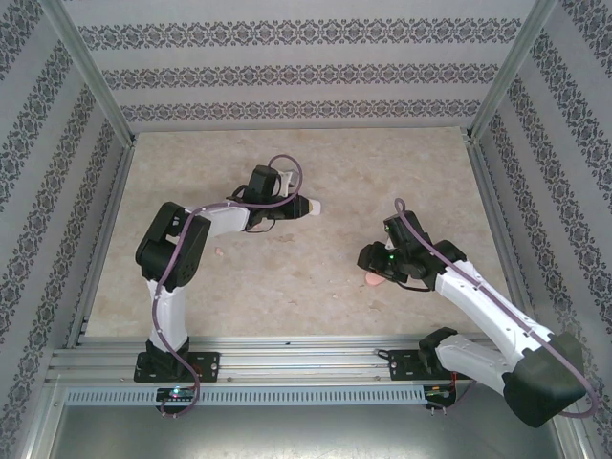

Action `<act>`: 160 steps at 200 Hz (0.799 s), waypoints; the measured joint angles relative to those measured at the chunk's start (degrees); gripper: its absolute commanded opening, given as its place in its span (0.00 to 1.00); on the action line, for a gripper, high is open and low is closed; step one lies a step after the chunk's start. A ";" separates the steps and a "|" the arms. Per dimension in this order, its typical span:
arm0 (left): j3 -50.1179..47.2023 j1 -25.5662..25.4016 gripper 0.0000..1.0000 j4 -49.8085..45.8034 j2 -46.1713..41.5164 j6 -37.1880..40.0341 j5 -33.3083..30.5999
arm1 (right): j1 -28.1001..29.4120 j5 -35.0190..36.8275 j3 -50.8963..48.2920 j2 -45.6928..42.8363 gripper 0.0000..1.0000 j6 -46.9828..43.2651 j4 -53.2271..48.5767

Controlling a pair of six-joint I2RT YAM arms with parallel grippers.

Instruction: Insert wireless bluetooth earbuds into charging case

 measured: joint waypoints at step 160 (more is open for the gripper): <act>8.72 -0.22 0.52 -19.76 -2.01 14.80 -11.58 | -2.27 -1.79 2.56 -0.02 0.52 -1.68 -3.56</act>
